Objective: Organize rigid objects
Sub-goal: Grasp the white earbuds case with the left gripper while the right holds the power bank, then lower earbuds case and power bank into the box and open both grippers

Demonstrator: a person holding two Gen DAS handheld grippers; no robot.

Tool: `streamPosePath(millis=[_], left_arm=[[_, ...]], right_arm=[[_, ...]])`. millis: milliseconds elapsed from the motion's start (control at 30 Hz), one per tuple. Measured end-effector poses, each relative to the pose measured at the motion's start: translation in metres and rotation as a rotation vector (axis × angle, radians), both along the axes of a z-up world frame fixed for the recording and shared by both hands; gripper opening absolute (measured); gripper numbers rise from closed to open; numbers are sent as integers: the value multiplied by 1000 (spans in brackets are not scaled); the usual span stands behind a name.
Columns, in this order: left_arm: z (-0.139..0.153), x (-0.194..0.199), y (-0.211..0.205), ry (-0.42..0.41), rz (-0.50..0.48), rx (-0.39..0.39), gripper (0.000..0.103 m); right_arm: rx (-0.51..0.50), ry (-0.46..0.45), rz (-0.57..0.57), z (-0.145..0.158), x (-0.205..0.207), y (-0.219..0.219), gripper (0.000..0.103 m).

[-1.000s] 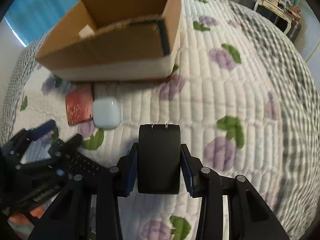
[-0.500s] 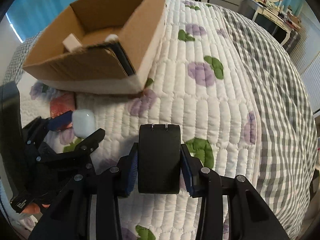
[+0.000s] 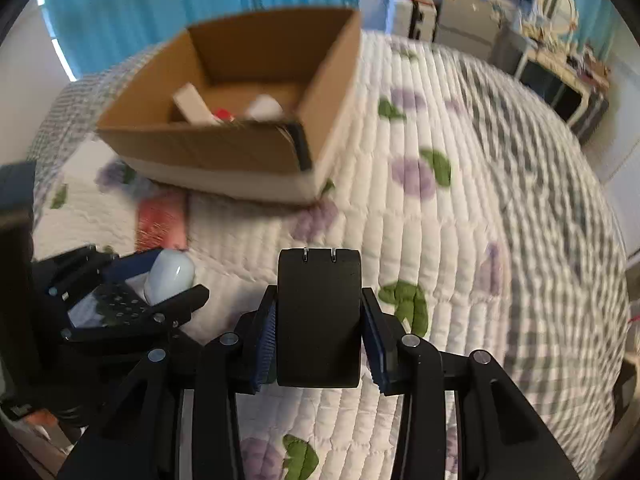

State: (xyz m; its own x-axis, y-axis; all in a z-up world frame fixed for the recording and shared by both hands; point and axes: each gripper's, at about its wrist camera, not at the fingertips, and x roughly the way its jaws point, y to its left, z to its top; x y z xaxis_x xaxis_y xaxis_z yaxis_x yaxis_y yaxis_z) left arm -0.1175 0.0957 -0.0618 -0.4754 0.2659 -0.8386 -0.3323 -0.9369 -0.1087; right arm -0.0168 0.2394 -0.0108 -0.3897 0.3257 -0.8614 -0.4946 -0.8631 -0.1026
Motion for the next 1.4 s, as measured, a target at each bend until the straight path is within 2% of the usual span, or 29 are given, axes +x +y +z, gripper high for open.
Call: streamPosePath(millis=[133, 233, 367, 567, 667, 733, 800, 967, 1133, 1233, 1300, 1333, 1400], left_arm=[[37, -1, -1, 13, 15, 50, 51], [67, 0, -8, 66, 19, 54, 51], [100, -9, -21, 106, 40, 60, 51], [138, -51, -53, 166, 85, 44, 51], [150, -84, -59, 246, 99, -4, 51], [150, -105, -60, 261, 108, -6, 51], [140, -132, -60, 233, 124, 6, 51], [93, -179, -48, 168, 144, -8, 51], [58, -192, -39, 130, 113, -52, 51], [50, -192, -29, 116, 34, -59, 53], [47, -190, -22, 107, 9, -99, 61], [48, -190, -21, 108, 10, -106, 69], [52, -185, -24, 137, 44, -92, 70]], right_arm=[[40, 42, 40, 32, -4, -18, 38], [53, 68, 67, 58, -14, -28, 38], [22, 116, 79, 91, -34, -36, 38], [89, 152, 126, 132, -81, -40, 38], [112, 146, 131, 142, -112, -27, 38], [131, 135, 132, 142, -132, -16, 38], [125, 120, 120, 136, -151, 0, 38], [136, 100, 100, 111, -179, 35, 38], [74, 100, 51, 84, -188, 70, 38], [57, 85, 35, 70, -188, 82, 38], [49, 78, 40, 64, -186, 84, 38], [49, 78, 41, 62, -185, 84, 38], [47, 83, 42, 60, -183, 84, 38]])
